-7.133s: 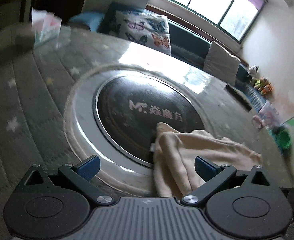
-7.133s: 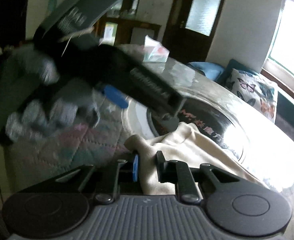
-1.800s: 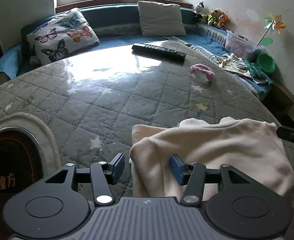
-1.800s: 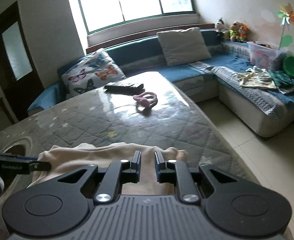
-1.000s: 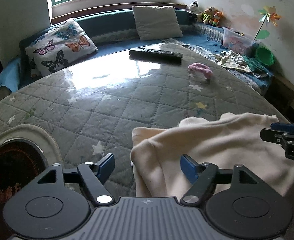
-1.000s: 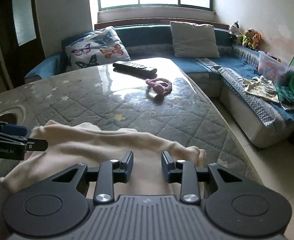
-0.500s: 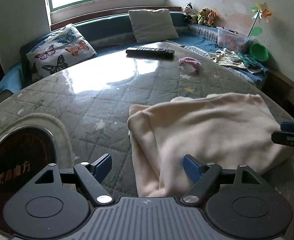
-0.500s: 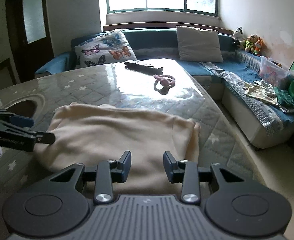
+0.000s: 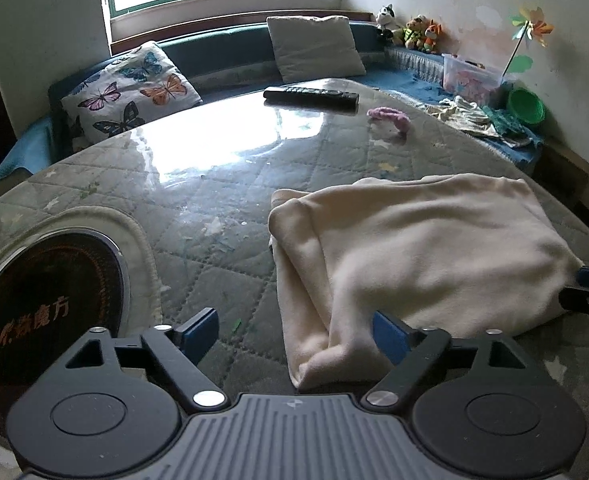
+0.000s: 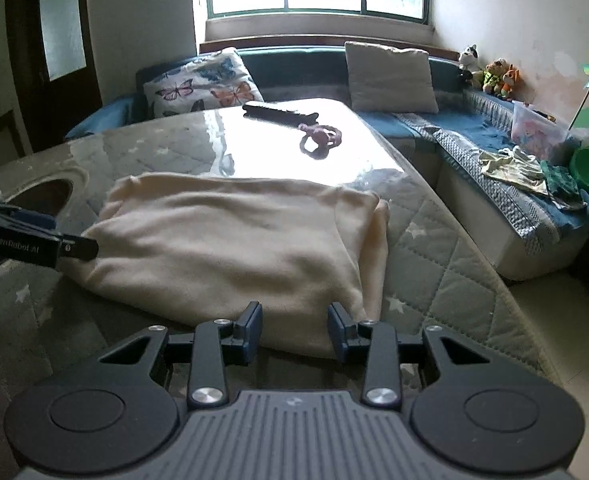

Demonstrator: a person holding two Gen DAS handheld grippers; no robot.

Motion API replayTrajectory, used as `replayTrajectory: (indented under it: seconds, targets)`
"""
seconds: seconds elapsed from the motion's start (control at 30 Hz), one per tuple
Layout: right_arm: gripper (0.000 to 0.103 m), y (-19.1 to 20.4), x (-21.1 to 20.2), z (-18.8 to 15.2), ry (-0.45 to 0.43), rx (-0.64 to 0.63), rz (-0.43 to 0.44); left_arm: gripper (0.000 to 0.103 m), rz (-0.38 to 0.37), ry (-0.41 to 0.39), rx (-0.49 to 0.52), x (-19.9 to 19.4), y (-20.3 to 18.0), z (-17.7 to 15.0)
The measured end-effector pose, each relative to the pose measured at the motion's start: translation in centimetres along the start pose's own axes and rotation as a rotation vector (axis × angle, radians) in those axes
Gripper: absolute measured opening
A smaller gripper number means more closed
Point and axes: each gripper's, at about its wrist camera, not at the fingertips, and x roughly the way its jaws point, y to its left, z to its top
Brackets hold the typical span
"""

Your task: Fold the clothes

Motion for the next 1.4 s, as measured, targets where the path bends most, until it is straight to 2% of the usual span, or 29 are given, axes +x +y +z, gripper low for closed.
replayTrajectory:
  seconds: [0.03, 0.23, 0.27, 0.37, 0.73, 1.07, 1.4]
  targets:
    - [0.048, 0.1, 0.0, 0.0, -0.003, 0.003, 0.002, 0.093, 0.001, -0.002, 0.002, -0.2, -0.1, -0.1]
    - [0.059, 0.9, -0.3, -0.5, -0.011, 0.027, -0.003, 0.100, 0.001, -0.014, 0.016, -1.3, -0.4, -1.1]
    - [0.064, 1.1, -0.4, -0.6, -0.014, 0.031, -0.006, 0.103, -0.001, -0.018, 0.018, -1.5, -0.4, -1.3]
    - [0.077, 1.5, -0.9, -0.9, -0.024, 0.037, -0.023, 0.103, -0.005, -0.030, 0.024, -2.2, -0.6, -1.9]
    - [0.102, 3.2, -2.2, -1.8, -0.047, 0.044, -0.087, 0.103, -0.007, -0.058, 0.040, -4.3, -1.0, -3.6]
    - [0.103, 4.3, -2.5, -3.0, -0.027, 0.063, -0.154, 0.103, -0.015, -0.073, 0.045, -5.6, -1.3, -5.2]
    - [0.103, 5.4, -3.1, -3.9, -0.030, 0.076, -0.177, 0.103, -0.018, -0.092, 0.047, -6.8, -1.4, -6.5]
